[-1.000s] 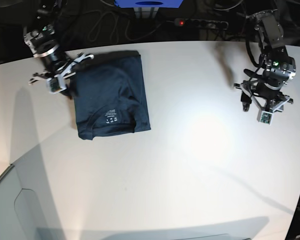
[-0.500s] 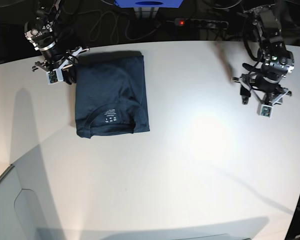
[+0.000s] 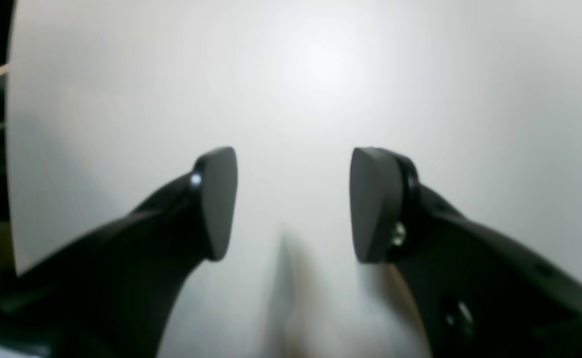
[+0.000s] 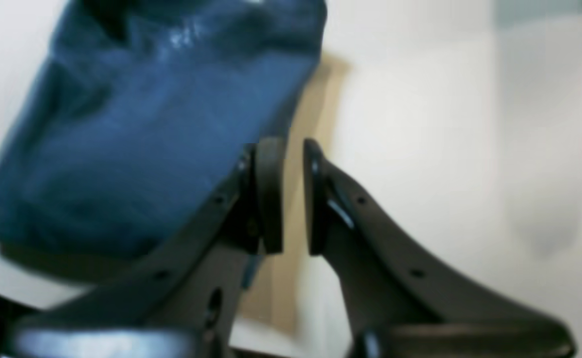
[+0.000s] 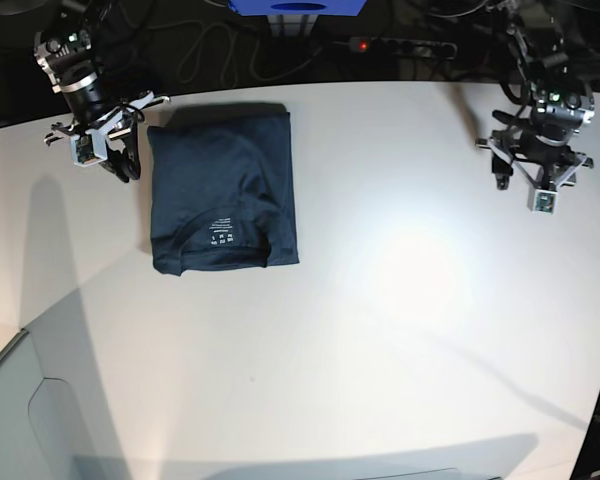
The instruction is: Fold the T-shirt properly
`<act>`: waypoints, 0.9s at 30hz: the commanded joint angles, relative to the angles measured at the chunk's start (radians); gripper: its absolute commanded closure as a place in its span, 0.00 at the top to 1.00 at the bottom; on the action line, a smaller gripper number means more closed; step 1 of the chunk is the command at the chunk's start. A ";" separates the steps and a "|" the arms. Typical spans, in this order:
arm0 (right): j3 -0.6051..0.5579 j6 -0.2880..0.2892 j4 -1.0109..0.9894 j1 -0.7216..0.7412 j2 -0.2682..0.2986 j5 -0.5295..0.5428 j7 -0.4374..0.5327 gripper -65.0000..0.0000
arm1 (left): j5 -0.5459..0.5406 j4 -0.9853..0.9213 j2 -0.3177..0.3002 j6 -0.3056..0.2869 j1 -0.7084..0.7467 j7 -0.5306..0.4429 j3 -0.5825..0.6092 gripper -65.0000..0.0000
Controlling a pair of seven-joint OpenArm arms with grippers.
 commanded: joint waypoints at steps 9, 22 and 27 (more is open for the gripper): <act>-0.142 0.011 -0.133 -0.011 0.005 0.022 0.020 0.08 | -0.003 0.068 0.059 0.007 0.084 -0.020 -0.008 0.53; -0.129 0.008 -0.107 -0.087 0.030 0.030 0.199 0.08 | -0.005 0.071 0.156 0.005 0.222 -0.029 -0.010 0.40; -0.072 0.008 -0.044 -0.193 -0.008 0.030 0.208 0.08 | -0.132 0.071 0.159 0.005 0.306 -0.027 -0.070 0.15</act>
